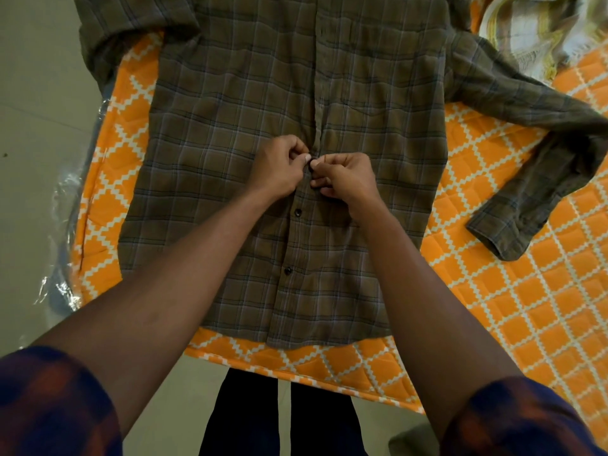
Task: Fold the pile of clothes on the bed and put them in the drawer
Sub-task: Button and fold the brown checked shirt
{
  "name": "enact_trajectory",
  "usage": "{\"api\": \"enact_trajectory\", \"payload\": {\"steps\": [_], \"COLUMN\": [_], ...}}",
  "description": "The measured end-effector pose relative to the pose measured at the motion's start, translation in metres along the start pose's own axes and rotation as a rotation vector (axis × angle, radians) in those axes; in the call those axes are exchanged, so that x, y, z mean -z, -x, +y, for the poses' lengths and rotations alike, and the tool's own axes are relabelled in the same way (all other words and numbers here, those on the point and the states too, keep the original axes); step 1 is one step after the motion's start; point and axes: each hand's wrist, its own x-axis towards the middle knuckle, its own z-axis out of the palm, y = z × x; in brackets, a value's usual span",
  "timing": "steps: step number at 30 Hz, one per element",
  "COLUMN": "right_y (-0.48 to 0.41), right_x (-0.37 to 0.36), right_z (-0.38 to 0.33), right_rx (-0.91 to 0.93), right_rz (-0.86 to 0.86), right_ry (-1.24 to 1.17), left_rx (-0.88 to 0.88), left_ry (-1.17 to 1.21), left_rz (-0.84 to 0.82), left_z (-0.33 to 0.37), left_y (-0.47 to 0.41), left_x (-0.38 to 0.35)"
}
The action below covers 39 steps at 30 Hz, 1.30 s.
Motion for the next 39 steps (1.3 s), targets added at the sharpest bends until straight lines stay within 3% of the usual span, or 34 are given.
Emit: {"api": "enact_trajectory", "payload": {"steps": [3,6,12,16,20,25,31,39], "right_y": [-0.005,0.0,-0.006,-0.02,-0.026,-0.027,-0.026,-0.036], "right_x": [0.004,0.006,-0.007,-0.018,-0.013,-0.011,-0.019,-0.016], "right_z": [-0.007,-0.012,-0.034,-0.043,-0.046,-0.026,-0.022,-0.041], "right_rx": [-0.005,0.181,0.361,0.407,0.252,0.06,0.13,0.267], "right_rz": [0.08,0.298,0.418,0.424,0.41,0.487,0.606,0.535], "right_ry": [0.252,0.486,0.441,0.563,0.416,0.026,0.04,0.248], "left_rx": [-0.078,-0.074,-0.116,-0.16,-0.31,-0.236,-0.229,-0.351], "left_ry": [-0.044,-0.004,0.107,-0.004,-0.146,-0.225,-0.266,-0.23], "left_rz": [0.038,0.051,0.03,0.124,0.081,0.062,0.045,0.127], "left_z": [-0.003,0.0,0.004,0.005,0.014,0.017,0.013,0.024], "left_y": [0.006,0.007,-0.002,-0.017,-0.033,-0.053,-0.056,-0.064], "left_x": [-0.001,0.001,0.018,0.025,0.025,0.015,0.016,0.027]}}
